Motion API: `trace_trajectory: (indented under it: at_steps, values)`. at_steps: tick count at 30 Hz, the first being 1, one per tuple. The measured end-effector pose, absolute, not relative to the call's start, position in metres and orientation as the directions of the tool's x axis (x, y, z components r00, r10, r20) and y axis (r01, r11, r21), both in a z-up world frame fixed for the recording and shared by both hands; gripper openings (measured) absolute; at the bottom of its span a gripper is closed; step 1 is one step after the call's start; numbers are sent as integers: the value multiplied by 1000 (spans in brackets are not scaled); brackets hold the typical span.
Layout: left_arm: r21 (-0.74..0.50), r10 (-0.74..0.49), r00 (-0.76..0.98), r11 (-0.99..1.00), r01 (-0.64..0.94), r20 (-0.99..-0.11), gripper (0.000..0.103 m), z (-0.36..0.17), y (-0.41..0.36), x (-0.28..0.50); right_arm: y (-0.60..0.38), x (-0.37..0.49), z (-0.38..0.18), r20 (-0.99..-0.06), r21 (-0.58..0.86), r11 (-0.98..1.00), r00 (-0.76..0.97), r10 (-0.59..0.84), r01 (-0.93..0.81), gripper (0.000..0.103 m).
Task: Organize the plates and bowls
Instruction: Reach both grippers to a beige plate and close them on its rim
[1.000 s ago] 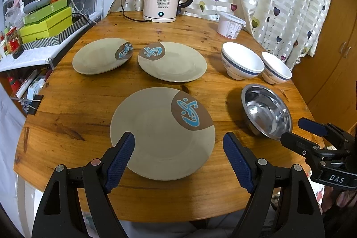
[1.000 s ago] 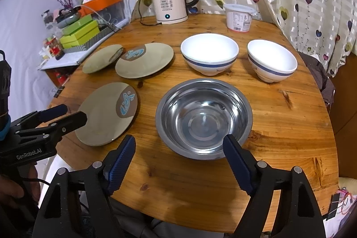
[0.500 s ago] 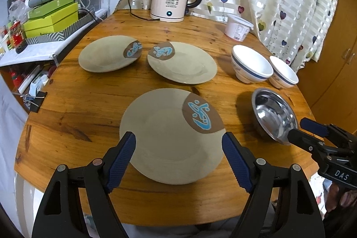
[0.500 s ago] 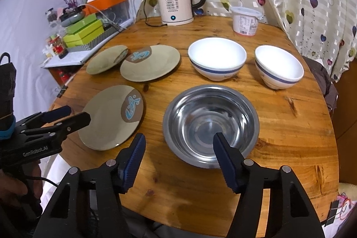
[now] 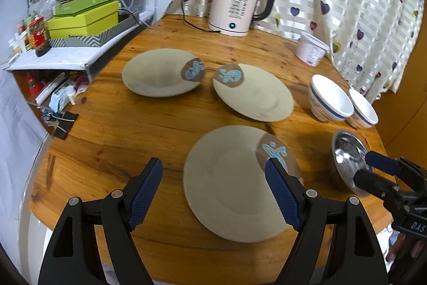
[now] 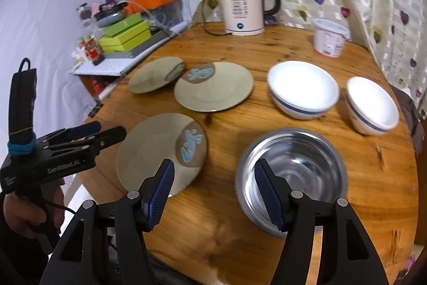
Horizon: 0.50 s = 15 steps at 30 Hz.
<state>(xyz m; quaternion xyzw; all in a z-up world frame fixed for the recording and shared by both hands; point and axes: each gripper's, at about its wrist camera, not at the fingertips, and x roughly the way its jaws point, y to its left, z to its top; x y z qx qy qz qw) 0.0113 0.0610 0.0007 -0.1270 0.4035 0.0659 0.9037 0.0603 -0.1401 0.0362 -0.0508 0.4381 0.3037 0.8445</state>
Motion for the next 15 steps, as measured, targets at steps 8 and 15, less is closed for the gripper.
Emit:
trace_trajectory:
  at_steps: [8,15]
  values:
    - [-166,53,666,951,-261,-744,79,0,82,20,-113,77,35,-777,189,789,403,484,-584,63]
    - [-176,60,660,942,-285,-749,76,-5,102,31,-86,93,39,-773,203,762,377,510,-615,63]
